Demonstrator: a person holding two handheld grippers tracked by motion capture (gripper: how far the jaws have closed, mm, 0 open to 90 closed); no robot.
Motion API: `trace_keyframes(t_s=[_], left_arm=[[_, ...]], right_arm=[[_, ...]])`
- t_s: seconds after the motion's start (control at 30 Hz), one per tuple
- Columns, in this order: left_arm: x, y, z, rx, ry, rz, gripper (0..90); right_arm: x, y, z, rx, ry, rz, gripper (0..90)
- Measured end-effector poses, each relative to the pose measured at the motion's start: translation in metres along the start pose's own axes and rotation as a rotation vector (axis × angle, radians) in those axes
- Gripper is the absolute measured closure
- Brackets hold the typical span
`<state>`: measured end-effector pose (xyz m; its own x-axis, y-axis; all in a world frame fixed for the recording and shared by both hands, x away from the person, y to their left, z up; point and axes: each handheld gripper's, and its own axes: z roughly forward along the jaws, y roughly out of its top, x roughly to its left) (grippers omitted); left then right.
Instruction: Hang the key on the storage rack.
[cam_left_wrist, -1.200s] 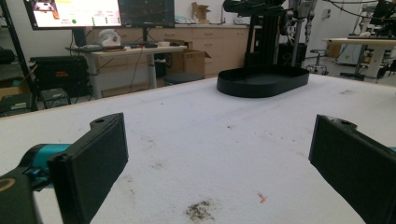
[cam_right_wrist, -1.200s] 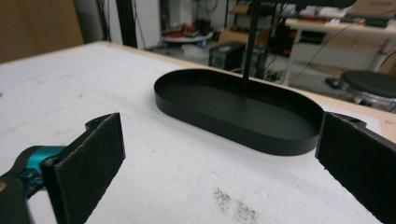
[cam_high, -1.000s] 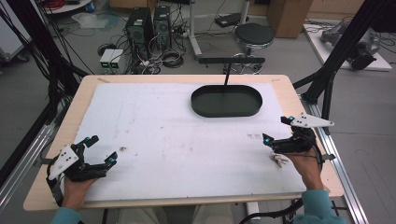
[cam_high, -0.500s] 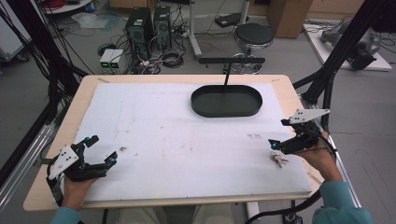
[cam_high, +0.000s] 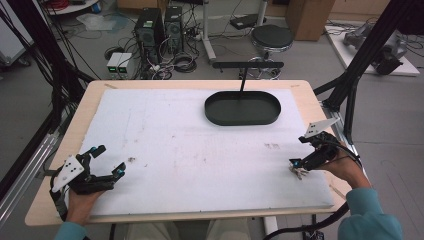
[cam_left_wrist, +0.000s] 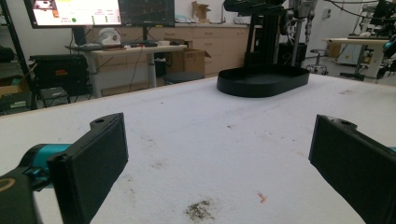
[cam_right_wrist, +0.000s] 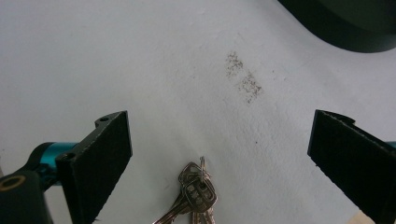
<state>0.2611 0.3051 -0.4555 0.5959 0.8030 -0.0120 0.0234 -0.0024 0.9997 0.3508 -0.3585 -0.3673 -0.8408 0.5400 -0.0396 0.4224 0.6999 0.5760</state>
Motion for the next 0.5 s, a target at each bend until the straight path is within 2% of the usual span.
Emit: trace_keyframes(t_s=[0.1, 0.17, 0.33, 0.4, 0.5], left_arm=[[0.000, 0.000, 0.000, 0.000, -0.001, 0.002, 5.0], [0.000, 0.000, 0.000, 0.000, -0.001, 0.000, 5.0], [0.000, 0.000, 0.000, 0.002, 0.000, 0.000, 5.1], [0.000, 0.000, 0.000, 0.000, -0.001, 0.000, 5.0], [0.000, 0.000, 0.000, -0.001, -0.002, 0.001, 5.0]], right_arm=[[0.000, 0.000, 0.003, 0.026, 0.006, -0.010, 5.5], [-0.001, 0.000, 0.010, 0.079, 0.019, -0.019, 5.6], [0.000, -0.001, 0.016, 0.132, 0.028, -0.041, 7.8], [-0.002, -0.001, 0.017, 0.148, 0.044, -0.049, 16.2], [-0.002, -0.002, 0.017, 0.154, 0.043, -0.041, 17.5]])
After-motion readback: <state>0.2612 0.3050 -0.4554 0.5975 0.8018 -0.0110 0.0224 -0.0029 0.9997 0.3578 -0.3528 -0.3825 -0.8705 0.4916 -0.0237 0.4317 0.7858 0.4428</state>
